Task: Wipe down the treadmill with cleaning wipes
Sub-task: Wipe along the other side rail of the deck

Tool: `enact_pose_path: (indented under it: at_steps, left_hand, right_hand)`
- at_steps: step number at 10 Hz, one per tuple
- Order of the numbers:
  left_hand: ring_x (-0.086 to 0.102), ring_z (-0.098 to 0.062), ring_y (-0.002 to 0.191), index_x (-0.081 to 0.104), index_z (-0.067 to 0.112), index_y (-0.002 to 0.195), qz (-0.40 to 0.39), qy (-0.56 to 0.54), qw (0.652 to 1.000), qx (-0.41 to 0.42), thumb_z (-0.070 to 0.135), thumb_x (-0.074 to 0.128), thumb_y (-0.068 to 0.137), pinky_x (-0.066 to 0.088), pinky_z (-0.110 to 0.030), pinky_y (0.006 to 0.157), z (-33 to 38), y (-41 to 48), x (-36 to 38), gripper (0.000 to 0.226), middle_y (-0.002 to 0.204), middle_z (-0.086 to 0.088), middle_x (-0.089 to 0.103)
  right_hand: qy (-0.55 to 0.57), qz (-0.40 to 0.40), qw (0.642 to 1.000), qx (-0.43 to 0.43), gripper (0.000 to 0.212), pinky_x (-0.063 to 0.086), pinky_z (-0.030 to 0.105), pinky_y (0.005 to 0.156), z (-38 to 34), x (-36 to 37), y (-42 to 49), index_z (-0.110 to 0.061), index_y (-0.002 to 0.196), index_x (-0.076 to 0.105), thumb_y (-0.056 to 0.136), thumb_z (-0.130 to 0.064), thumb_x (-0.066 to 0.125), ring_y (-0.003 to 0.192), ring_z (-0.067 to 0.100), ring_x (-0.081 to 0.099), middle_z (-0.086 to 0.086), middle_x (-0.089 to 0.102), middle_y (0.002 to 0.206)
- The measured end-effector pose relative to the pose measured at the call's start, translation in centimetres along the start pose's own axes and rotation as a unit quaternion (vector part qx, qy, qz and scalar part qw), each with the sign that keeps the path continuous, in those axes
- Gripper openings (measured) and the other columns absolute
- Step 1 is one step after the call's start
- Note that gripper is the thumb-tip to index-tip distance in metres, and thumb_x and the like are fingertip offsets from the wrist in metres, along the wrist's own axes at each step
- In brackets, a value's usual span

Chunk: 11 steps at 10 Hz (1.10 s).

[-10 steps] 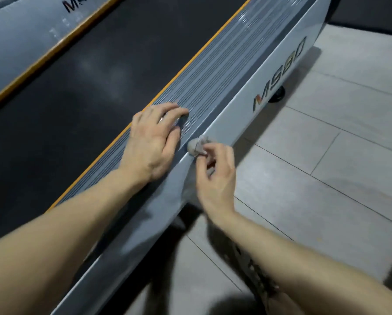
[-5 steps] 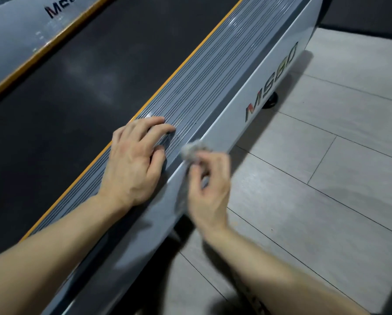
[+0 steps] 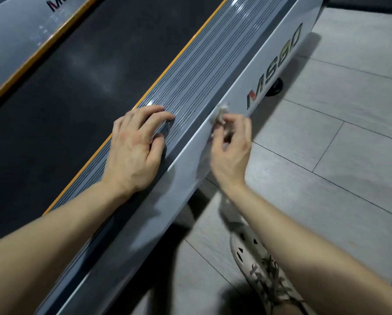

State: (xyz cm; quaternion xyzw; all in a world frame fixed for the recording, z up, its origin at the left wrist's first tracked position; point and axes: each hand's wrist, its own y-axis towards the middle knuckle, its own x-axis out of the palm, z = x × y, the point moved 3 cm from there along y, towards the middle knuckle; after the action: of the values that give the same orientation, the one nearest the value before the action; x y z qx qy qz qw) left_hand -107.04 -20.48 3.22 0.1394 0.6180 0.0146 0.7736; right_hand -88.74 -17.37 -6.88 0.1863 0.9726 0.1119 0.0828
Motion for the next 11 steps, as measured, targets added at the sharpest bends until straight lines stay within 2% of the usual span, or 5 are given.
enact_pose_path:
  at_steps: [1, 4, 7, 9, 11]
  left_hand:
    - [0.050, -0.020, 0.139, 0.065, 0.026, 0.136, -0.001, 0.001, 1.000, -0.001, 0.011, 0.054, 0.095, 0.035, -0.046, 0.116, -0.1, 0.0, -0.1, 0.046, 0.147, 0.008, 0.057]
    - [0.050, -0.021, 0.139, 0.065, 0.027, 0.136, -0.004, -0.003, 1.000, -0.007, 0.013, 0.053, 0.095, 0.035, -0.046, 0.115, 0.0, 0.0, -0.2, 0.046, 0.147, 0.007, 0.057]
    - [0.049, -0.020, 0.139, 0.065, 0.027, 0.136, -0.002, -0.009, 1.000, -0.004, 0.013, 0.053, 0.096, 0.034, -0.047, 0.117, 0.1, 0.1, -0.2, 0.044, 0.146, 0.007, 0.057]
    - [0.049, -0.019, 0.139, 0.064, 0.027, 0.137, 0.000, -0.009, 1.000, -0.004, 0.012, 0.054, 0.097, 0.034, -0.046, 0.117, -0.1, 0.0, -0.1, 0.044, 0.146, 0.007, 0.057]
    - [0.050, -0.022, 0.139, 0.065, 0.026, 0.136, 0.001, -0.007, 1.000, -0.002, 0.012, 0.054, 0.095, 0.034, -0.046, 0.116, 0.0, 0.0, -0.1, 0.045, 0.147, 0.006, 0.057]
  right_hand:
    - [0.043, -0.217, 0.971, -0.095, 0.021, 0.054, 0.037, 0.085, -1.5, 0.4, -11.7, -0.009, 0.112, 0.065, 0.096, 0.004, 0.063, 0.097, 0.019, 0.060, 0.006, 0.055, 0.111]
    - [-0.062, -0.027, 0.992, 0.108, 0.021, 0.053, 0.030, 0.086, 7.5, -0.6, 0.3, -0.019, 0.108, 0.063, 0.098, -0.003, 0.055, 0.092, -0.006, 0.056, 0.004, 0.058, 0.110]
    - [-0.061, -0.315, 0.929, 0.183, 0.021, 0.057, 0.049, 0.074, 7.8, 2.4, -18.2, -0.027, 0.095, 0.052, 0.093, -0.006, 0.055, 0.077, 0.019, 0.066, -0.007, 0.064, 0.084]
    - [-0.069, -0.060, 0.974, 0.207, 0.011, 0.059, 0.043, 0.080, 10.7, -0.1, -1.0, -0.029, 0.099, 0.062, 0.101, -0.018, 0.062, 0.079, 0.015, 0.071, -0.006, 0.073, 0.086]
    - [-0.049, -0.134, 0.985, 0.098, 0.014, 0.052, 0.047, 0.084, 4.3, 0.5, -10.0, -0.016, 0.102, 0.061, 0.096, -0.005, 0.055, 0.089, 0.016, 0.056, 0.002, 0.056, 0.104]
